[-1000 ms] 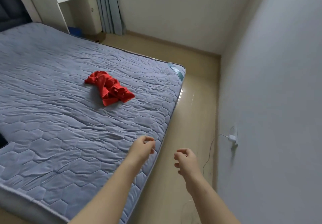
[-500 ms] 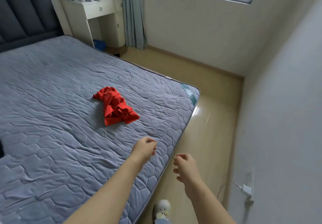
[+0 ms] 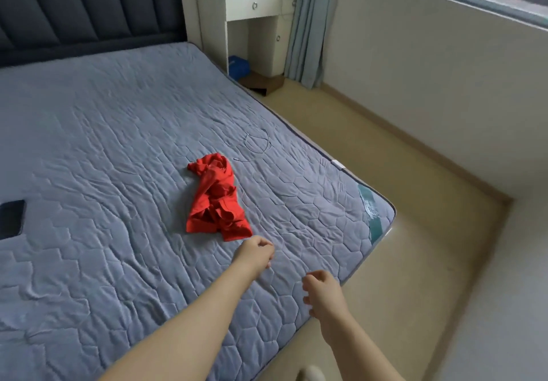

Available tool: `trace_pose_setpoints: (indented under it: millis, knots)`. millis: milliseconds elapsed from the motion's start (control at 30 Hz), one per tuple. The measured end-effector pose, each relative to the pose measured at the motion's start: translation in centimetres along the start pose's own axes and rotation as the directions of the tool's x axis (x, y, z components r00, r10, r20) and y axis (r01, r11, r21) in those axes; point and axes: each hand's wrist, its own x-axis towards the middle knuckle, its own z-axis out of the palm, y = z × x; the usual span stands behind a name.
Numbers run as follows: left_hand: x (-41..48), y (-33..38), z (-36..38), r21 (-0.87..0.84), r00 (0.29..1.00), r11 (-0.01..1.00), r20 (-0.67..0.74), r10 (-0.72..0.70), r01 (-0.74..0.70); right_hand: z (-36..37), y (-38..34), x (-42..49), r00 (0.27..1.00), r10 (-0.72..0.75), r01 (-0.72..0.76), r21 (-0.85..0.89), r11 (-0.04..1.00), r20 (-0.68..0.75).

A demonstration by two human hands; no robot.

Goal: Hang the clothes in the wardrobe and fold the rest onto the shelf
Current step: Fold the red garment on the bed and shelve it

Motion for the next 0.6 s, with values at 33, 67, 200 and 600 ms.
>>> trace_pose_setpoints:
  millis: [33, 67, 200, 600]
  knots:
    - [1.2, 0.1, -0.1, -0.005, 1.000, 1.000, -0.025, -0.014, 0.014, 0.2, -0.7, 1.4, 1.000, 0.002, -0.001, -0.026, 1.000, 0.018]
    - [2.8, 0.3, -0.3, -0.029, 0.997, 0.999, -0.074, -0.036, 0.034, 0.5, -1.6, 3.9, 0.999, -0.004, 0.007, -0.060, 0.998, 0.053]
    - [8.9, 0.6, -2.0, 0.022, 0.970, 0.994, -0.222, -0.095, 0.103, 2.4, -5.0, 11.4, 0.982, -0.011, 0.051, -0.211, 0.976, 0.187]
    - [28.0, -4.0, -4.5, 0.101, 0.875, 0.943, -0.415, -0.249, 0.316, 12.8, -7.5, 32.0, 0.904, 0.026, 0.190, -0.454, 0.870, 0.427]
